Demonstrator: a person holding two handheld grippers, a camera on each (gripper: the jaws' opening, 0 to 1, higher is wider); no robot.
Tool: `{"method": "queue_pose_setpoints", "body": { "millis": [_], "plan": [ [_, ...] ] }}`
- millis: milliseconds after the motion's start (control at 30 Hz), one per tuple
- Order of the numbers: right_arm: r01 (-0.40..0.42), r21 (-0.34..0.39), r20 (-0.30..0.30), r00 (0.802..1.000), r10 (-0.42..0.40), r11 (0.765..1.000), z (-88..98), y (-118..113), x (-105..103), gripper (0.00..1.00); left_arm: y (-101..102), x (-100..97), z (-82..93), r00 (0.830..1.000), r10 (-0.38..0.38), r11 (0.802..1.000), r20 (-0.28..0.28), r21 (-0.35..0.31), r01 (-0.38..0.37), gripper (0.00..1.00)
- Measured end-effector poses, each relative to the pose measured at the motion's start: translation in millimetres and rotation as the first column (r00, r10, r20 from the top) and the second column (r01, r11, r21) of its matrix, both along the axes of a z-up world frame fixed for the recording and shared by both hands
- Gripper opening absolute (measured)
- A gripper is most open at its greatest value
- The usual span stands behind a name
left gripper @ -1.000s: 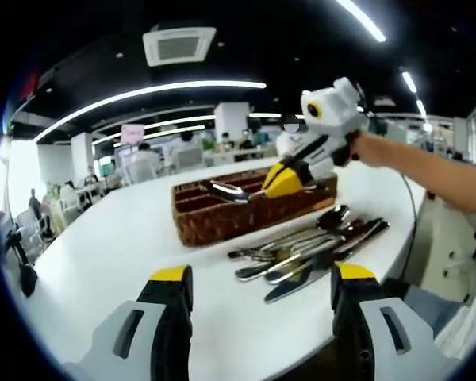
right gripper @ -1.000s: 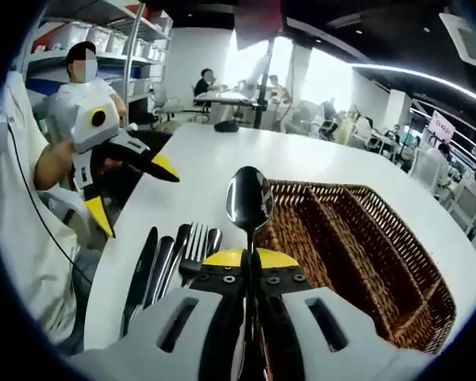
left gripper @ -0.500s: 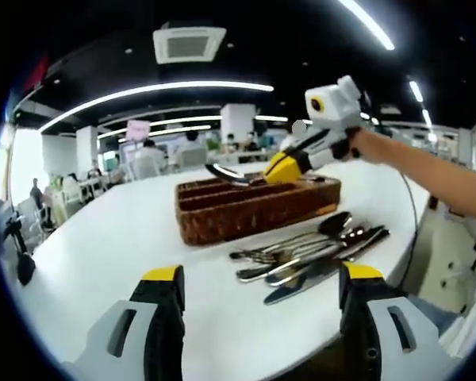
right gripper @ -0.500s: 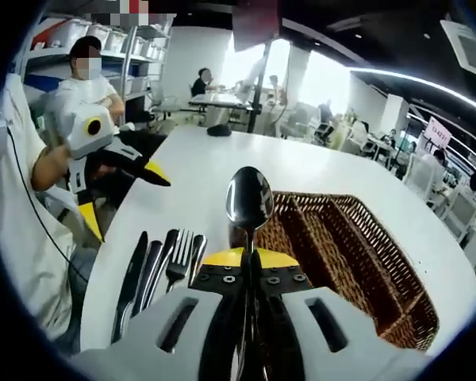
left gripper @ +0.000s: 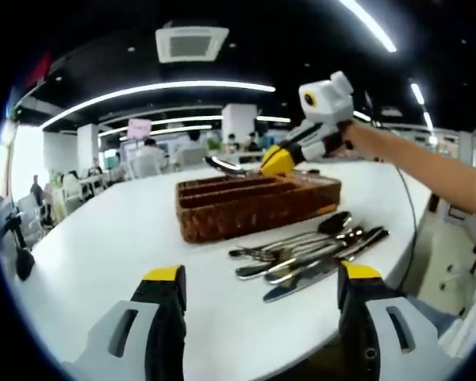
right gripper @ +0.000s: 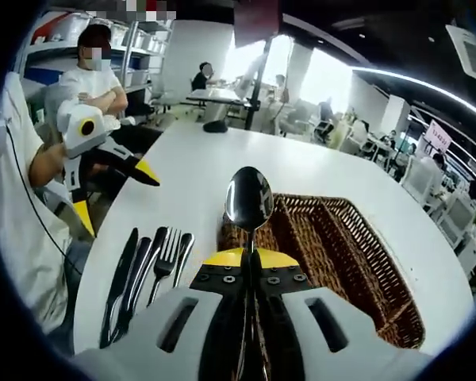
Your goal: Arrange the knives, forks, and spoons in their matching storage slots by inserting each utensil handle-first until every utensil is classified and aligned in the correct compartment
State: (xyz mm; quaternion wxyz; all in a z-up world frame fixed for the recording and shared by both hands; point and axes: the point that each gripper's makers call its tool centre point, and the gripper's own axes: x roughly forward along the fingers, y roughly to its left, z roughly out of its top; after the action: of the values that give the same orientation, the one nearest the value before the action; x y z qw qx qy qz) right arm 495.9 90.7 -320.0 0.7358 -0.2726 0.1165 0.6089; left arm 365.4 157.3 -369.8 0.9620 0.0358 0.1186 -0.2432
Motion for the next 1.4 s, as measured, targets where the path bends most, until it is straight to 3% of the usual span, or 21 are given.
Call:
{"method": "queue_pose_setpoints", "body": {
  "millis": [700, 1400],
  "plan": [
    [0.0, -0.024, 0.013, 1.0, 0.0, 1.0, 1.6, 0, 23, 0.03, 2, 6.8, -1.6, 1.0, 0.012, 1.0, -0.002, -0.012, -0.013, 0.77],
    [0.012, -0.043, -0.014, 1.0, -0.013, 0.999, -1.4, -5, 54, 0.03, -2, 13.1, -4.0, 1.0, 0.003, 1.0, -0.012, -0.003, -0.003, 0.75]
  ]
}}
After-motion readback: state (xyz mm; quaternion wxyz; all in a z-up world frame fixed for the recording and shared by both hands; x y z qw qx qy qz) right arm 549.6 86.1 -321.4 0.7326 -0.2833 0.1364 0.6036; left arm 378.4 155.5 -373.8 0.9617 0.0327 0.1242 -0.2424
